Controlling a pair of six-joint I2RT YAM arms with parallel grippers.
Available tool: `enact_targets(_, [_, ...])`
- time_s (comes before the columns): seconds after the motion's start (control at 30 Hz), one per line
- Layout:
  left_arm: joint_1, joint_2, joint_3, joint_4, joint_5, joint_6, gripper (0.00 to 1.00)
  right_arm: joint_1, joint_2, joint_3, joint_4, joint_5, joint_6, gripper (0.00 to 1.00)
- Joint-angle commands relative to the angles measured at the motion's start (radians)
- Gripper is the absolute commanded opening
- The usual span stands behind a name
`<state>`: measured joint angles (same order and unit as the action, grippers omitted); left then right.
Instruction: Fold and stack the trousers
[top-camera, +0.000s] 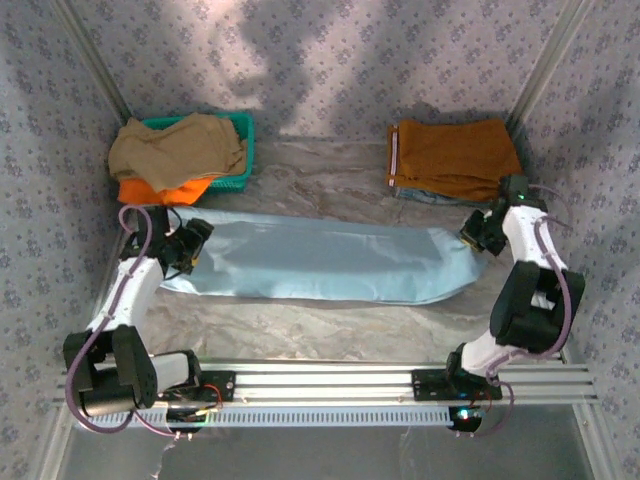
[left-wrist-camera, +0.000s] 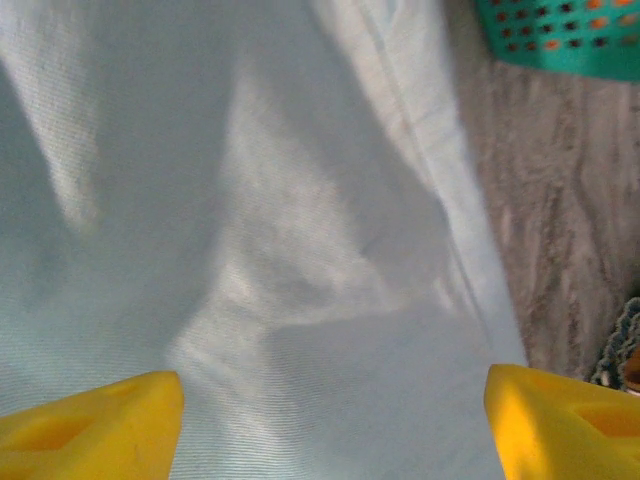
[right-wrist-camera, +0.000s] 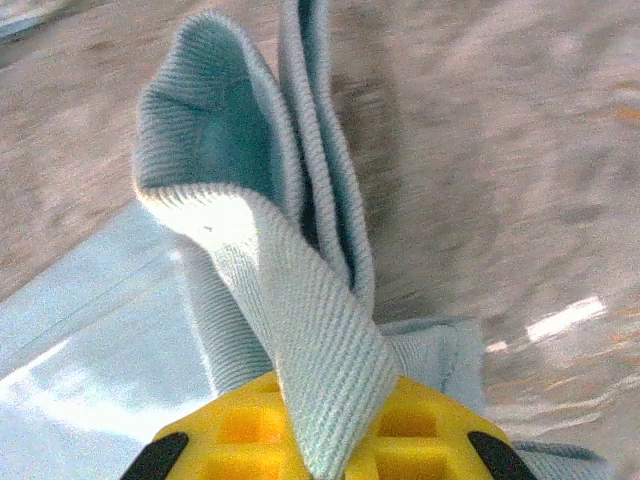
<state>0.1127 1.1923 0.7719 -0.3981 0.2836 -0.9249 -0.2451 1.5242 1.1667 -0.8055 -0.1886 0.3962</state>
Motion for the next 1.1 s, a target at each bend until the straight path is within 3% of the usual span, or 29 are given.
enact_targets(0.0, [0.019,-0.033,0.06,-0.055,-0.003,0.037,0.79,0.145,-0.075,0.017,-0.073,-0.029,0.08,0.0])
enact_targets(0.2, [0.022,0.024,0.13,-0.08,-0.003,0.054,0.79,0.538,-0.062,0.164,-0.051,0.076,0.279,0.0])
enact_targets(0.47, [0.025,0.085,0.142,-0.07,-0.003,0.077,0.79,0.869,0.171,0.464,0.021,0.183,0.475,0.0])
enact_targets(0.63, [0.027,0.083,0.132,-0.061,-0.005,0.077,0.79,0.987,0.306,0.621,0.05,0.232,0.555,0.0])
enact_targets(0.93, [0.032,0.08,0.133,-0.062,0.009,0.079,0.79,1.087,0.507,0.831,0.045,0.297,0.626,0.0])
enact_targets(1.0, [0.033,0.077,0.133,-0.064,0.011,0.081,0.79,1.107,0.569,0.888,0.038,0.258,0.636,0.0])
enact_targets(1.07, [0.038,0.073,0.13,-0.063,0.009,0.078,0.79,1.13,0.64,0.947,0.078,0.174,0.633,0.22])
